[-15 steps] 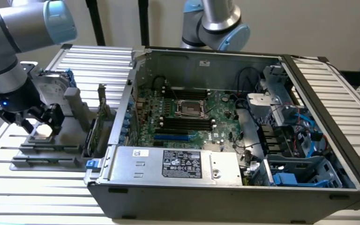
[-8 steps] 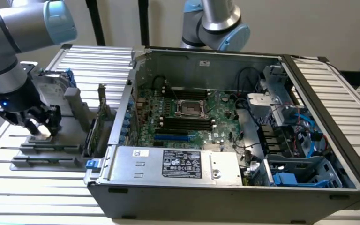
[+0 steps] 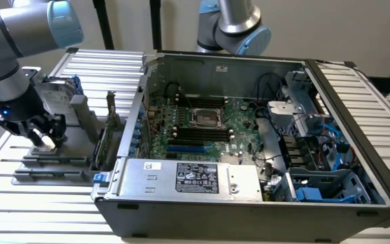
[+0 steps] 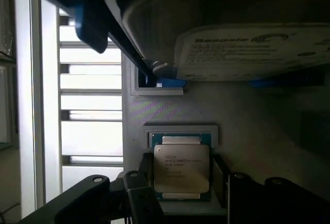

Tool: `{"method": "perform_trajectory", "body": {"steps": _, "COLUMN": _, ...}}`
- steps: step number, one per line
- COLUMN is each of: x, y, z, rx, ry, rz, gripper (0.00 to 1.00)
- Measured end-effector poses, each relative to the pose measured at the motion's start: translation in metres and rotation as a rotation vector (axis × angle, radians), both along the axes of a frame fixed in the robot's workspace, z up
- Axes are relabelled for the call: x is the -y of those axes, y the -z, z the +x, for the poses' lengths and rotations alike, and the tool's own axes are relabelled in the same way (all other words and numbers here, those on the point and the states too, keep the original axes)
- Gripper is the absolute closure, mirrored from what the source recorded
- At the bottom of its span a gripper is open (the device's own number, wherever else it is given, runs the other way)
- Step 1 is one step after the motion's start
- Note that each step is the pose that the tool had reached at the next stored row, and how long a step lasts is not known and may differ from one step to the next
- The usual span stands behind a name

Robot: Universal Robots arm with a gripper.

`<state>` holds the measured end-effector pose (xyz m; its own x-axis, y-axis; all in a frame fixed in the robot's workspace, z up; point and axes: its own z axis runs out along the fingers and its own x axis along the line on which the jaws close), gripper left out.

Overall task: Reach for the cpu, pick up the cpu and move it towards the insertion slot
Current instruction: 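Pick up the cpu and move it towards the insertion slot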

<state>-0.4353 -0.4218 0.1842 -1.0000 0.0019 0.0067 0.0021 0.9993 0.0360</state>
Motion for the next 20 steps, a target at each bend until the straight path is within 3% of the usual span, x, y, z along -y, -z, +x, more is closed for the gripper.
{"method": "perform_trajectory", "body": {"steps": 4, "x": 0.0000, "y": -0.0017, "z": 0.000, "rx": 0.0008, "ry": 0.000, "rz": 0.0004, "gripper": 0.45}}
{"method": "perform_trajectory", "body": {"steps": 8, "x": 0.0004, "y": -0.0130, "z": 0.000, "rx": 0.0001, "ry": -0.001, "rz": 0.0002, "gripper": 0.45}}
{"method": "perform_trajectory", "body": {"steps": 20, "x": 0.0017, "y": -0.0672, "z": 0.000, "rx": 0.0000, "ry": -0.003, "rz": 0.0002, "gripper": 0.45}}
